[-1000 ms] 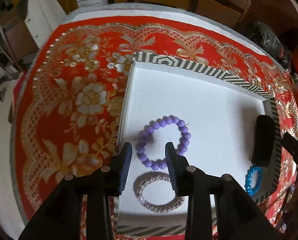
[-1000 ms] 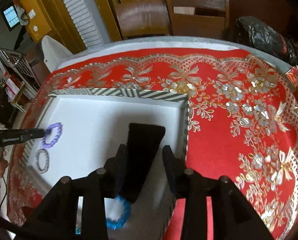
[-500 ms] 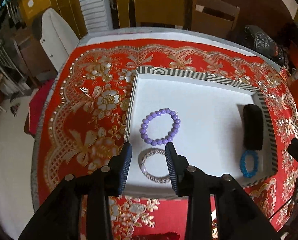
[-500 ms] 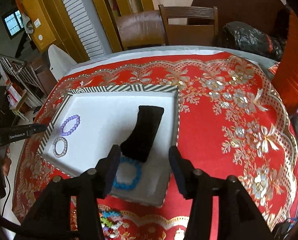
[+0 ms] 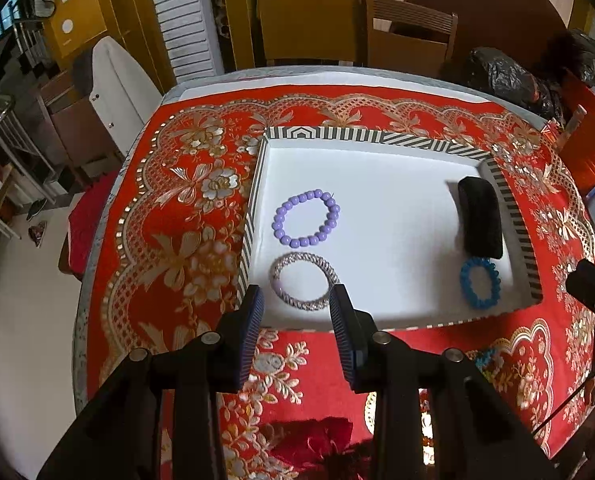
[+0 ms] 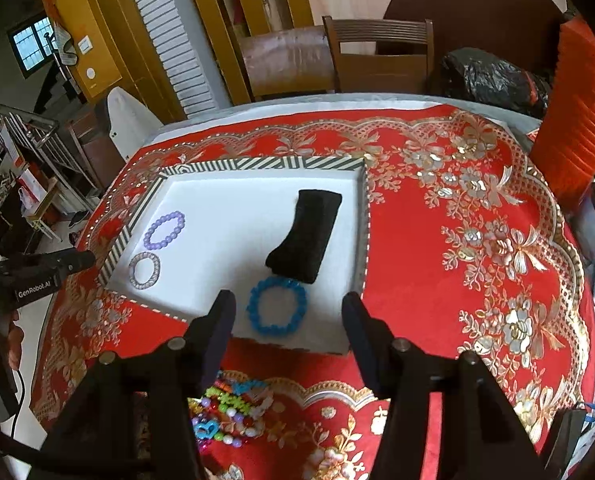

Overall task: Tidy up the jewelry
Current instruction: 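Lift both tools away from the tray back toward the jewelry pile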

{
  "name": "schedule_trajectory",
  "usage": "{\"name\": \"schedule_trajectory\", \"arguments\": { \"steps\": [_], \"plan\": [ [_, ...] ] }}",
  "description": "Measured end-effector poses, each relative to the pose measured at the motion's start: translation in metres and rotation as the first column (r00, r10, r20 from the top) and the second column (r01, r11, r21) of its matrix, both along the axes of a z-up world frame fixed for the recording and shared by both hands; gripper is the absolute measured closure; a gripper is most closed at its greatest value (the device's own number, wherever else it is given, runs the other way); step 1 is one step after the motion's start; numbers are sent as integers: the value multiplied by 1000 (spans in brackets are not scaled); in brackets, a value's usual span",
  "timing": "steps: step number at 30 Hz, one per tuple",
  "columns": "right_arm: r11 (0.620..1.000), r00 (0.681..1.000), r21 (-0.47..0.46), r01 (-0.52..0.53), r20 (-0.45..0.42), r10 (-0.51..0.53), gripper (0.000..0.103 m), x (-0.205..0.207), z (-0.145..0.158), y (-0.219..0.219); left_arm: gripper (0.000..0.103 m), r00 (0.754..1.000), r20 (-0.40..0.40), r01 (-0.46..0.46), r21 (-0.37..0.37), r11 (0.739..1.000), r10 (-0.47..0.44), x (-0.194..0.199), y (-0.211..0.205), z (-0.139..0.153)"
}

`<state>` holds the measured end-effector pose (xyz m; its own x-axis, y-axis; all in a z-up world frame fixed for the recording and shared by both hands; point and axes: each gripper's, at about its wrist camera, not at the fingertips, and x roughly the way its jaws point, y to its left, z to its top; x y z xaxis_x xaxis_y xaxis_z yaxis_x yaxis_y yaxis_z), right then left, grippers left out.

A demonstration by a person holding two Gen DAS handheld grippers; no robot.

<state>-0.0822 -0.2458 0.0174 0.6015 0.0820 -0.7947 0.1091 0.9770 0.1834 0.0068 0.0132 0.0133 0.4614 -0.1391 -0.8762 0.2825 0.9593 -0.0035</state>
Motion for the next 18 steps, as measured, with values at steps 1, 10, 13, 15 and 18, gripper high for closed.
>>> {"name": "schedule_trajectory", "arguments": {
  "steps": [1, 10, 13, 15, 18],
  "plan": [
    [1000, 1000, -1, -1, 4, 1, 45, -2, 1, 1, 83, 1000, 1, 0, -1, 1000, 0, -2, 0, 1],
    [1000, 1000, -5, -8, 10, 8, 43, -13, 9, 6, 83, 1000, 7, -4, -20, 1000, 4, -20, 8, 7],
    [1000, 1000, -3, -11, 10, 11, 43, -21, 9, 6, 83, 1000, 5, -6, -21, 1000, 6, -26, 13, 7],
    [1000, 1000, -3, -15, 8, 15, 43, -27, 10, 7, 83, 1000, 3, -7, -17, 1000, 7, -30, 15, 6],
    [1000, 1000, -9, -17, 6, 18, 43, -37, 11, 9, 83, 1000, 1, -7, -17, 1000, 7, -37, 18, 5]
  ]
}}
